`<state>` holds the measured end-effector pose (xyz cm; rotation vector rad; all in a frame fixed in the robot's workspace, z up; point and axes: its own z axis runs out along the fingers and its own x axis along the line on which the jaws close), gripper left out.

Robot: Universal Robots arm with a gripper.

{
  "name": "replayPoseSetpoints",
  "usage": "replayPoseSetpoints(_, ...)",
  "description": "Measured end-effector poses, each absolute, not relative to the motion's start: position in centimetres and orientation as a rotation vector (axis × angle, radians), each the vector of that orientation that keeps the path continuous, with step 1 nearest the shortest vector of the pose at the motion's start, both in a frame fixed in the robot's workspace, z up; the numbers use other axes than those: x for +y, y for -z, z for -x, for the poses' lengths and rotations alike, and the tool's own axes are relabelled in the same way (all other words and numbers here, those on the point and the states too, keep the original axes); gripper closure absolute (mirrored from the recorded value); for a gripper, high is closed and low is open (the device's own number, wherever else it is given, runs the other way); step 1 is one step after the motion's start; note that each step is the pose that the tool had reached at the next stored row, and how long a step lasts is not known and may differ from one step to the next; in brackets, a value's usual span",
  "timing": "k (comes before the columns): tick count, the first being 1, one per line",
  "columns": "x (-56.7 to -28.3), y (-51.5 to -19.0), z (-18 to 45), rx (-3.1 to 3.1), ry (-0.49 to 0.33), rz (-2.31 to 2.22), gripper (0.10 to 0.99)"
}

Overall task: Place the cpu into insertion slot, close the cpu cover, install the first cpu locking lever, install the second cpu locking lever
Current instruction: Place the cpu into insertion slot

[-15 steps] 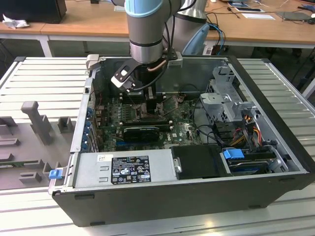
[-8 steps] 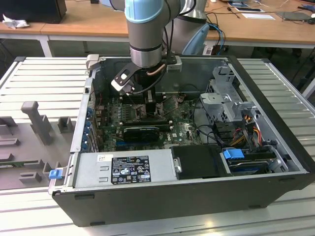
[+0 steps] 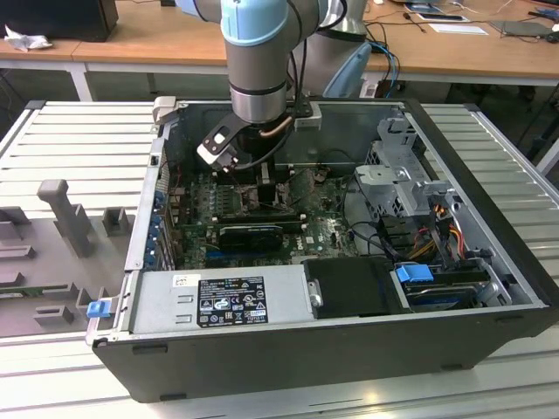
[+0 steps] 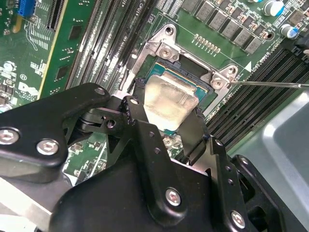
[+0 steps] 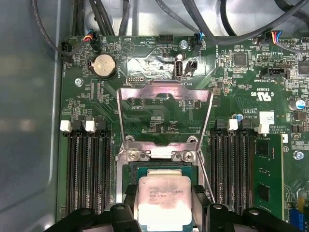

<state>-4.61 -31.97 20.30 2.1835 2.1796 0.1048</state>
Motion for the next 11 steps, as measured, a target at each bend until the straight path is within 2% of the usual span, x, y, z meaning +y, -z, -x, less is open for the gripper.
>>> replayPoseSetpoints(6, -31.97, -20.28, 4.61, 2.180, -0.105, -2.183, 0.557)
replayPoseSetpoints(7, -31.94, -20.25, 4.60, 2.180, -0.105, -2.184, 0.545)
replayPoseSetpoints(8, -31.89, -20.23, 4.61, 2.179, -0.105, -2.184, 0.478)
replayPoseSetpoints(11, -31.60, -20.16, 4.61, 2.180, -0.106, -2.184, 0.478)
